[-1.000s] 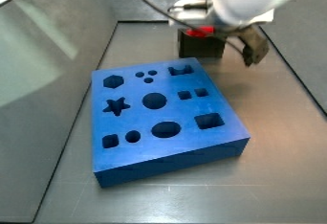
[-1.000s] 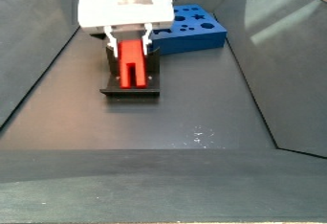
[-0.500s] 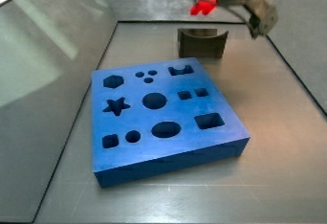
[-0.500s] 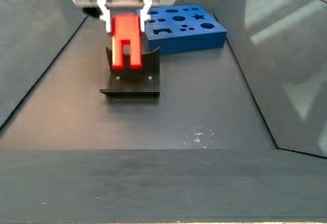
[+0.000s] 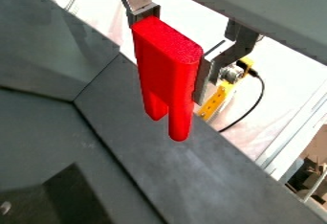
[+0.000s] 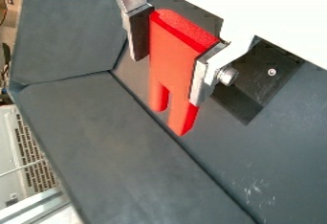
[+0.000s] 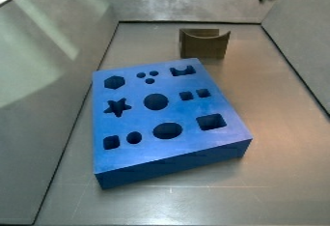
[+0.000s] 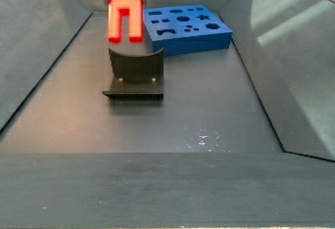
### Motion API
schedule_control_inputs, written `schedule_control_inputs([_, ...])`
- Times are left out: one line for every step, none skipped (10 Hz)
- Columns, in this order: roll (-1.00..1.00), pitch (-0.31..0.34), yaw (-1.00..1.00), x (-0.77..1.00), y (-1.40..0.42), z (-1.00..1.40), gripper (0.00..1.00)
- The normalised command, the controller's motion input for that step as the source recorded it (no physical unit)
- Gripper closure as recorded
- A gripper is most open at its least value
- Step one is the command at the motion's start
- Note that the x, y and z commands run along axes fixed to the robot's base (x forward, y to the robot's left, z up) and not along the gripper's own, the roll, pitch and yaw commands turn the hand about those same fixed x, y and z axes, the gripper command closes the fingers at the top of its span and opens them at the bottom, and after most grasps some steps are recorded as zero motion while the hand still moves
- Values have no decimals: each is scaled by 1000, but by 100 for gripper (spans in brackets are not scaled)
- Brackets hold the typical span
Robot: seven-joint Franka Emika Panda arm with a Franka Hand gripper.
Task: Pick up the square-circle object. Move up. Place the square-circle object on the fixture. Regrasp the square-circle object. Move to above the board. Insert the square-circle object.
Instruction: Move to above the board.
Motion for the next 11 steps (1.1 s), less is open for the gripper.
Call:
schedule_control_inputs([-125,59,-62,-83,70,725,100])
schedule_control_inputs([-111,61,-40,-67,47,538,100])
schedule_control_inputs([-90,67,-17,-54,23,286,100])
schedule_control_inputs([-1000,17,-99,-460,-1000,333,100])
schedule_control_inputs([-1000,9,-93,-454,-1000,310,100])
schedule_control_inputs([-1000,5,-93,-481,-1000,331,100])
schedule_control_inputs([-1000,0,-95,-496,-1000,327,100])
schedule_control_inputs([-1000,4,-96,-501,-1000,331,100])
schedule_control_inputs([-1000,10,-96,-513,-1000,334,100])
schedule_control_inputs([-1000,11,-95,-519,-1000,334,100])
schedule_control_inputs([-1000,12,-92,-542,-1000,342,100])
